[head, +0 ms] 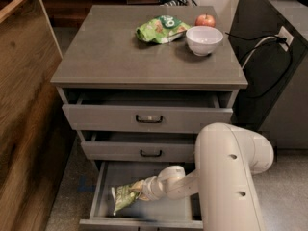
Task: Pick green jalapeno chip bag from bottom drawer and place on counter
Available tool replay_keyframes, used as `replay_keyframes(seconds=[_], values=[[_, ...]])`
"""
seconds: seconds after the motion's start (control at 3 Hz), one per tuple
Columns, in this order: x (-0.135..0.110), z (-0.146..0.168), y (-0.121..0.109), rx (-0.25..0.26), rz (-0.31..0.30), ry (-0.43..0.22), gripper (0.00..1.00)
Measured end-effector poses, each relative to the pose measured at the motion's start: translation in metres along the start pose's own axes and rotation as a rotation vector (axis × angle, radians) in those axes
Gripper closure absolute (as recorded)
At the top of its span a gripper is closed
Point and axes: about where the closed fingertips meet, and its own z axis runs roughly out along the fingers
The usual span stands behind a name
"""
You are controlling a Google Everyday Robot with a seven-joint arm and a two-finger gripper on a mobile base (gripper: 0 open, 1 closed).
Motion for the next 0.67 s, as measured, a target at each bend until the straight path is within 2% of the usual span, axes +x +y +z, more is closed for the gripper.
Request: replay_keyframes(seconds=[0.67], values=[[-0.008, -0.078, -0.036, -0.025, -0.022, 0.053, 1.00]])
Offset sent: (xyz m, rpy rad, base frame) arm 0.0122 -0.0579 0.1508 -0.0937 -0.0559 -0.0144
